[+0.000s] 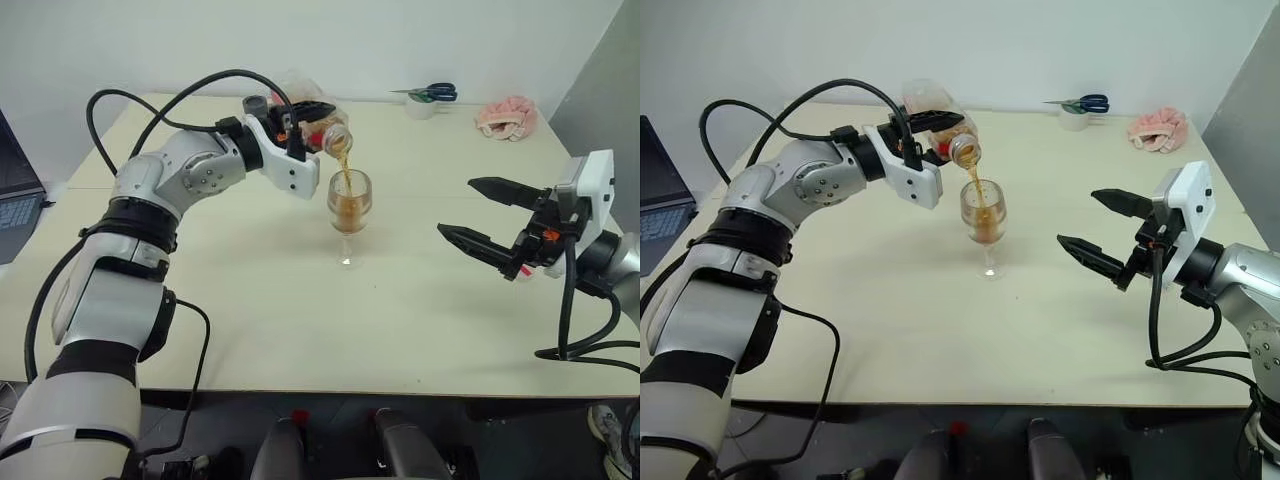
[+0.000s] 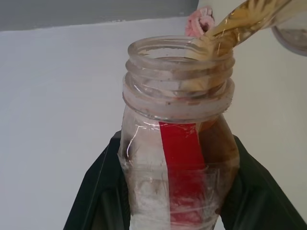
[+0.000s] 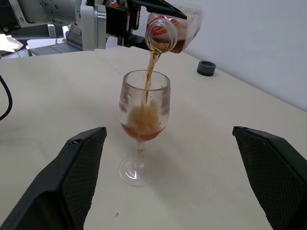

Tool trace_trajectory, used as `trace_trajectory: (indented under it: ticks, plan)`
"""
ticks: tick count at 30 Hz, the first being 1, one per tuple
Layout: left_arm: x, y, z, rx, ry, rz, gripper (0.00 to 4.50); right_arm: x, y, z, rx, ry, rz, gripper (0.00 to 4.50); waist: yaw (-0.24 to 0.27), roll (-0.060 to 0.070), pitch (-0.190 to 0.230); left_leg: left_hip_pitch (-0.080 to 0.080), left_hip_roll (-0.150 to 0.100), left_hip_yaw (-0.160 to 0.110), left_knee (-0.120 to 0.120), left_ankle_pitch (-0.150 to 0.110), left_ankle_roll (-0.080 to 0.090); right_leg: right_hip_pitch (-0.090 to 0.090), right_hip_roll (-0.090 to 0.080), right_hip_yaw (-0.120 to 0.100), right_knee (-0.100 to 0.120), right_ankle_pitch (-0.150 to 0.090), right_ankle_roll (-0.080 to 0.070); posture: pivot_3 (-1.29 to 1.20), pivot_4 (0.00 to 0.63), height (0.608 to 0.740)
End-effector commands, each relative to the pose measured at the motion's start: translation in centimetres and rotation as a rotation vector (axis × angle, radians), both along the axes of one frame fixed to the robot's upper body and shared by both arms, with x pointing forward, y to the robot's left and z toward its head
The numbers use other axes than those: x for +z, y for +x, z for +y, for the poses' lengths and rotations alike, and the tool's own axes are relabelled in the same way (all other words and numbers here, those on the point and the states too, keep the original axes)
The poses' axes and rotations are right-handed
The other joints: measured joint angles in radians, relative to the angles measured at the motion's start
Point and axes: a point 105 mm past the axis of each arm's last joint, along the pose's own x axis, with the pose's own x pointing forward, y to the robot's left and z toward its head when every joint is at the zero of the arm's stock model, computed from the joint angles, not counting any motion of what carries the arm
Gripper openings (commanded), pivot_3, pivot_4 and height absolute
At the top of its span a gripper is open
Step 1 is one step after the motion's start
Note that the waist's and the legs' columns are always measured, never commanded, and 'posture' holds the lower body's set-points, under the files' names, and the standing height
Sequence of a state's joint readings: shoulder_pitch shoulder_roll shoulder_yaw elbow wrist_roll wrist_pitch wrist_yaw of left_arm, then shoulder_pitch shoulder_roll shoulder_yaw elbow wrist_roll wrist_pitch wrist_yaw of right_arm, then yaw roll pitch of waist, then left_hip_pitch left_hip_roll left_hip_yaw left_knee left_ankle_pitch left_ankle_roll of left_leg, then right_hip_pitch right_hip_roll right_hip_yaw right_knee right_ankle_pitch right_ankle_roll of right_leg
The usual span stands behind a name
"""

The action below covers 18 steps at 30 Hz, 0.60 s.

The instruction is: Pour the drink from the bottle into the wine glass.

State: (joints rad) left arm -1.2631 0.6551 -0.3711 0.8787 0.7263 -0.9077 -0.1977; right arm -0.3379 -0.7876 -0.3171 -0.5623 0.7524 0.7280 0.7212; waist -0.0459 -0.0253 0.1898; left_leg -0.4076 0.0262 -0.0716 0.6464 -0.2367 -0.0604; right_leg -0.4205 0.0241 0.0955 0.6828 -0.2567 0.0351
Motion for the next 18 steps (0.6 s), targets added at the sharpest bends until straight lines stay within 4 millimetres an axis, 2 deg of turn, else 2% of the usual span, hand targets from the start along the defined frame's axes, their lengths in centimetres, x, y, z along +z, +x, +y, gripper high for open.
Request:
trace_trajectory:
  ticks: [1,18]
  plan:
    - [1.91,-0.36,-0.21,-0.016,-0.014,-0.062,1.84,1.09,-0.27,-0.1,0.004,0.001,-0.056,4.5,0.0,0.0,0.0,0.0,0.0,0.0,0.0,0.0,0.0,0.0,0.0,0.0,0.0,0.0,0.0,0.0,0.15,0.74]
    - [1.89,-0.29,-0.11,-0.02,-0.028,-0.055,1.84,1.04,0.31,0.31,0.0,0.006,-0.064,4.5,0.0,0.0,0.0,0.0,0.0,0.0,0.0,0.0,0.0,0.0,0.0,0.0,0.0,0.0,0.0,0.0,0.15,0.74]
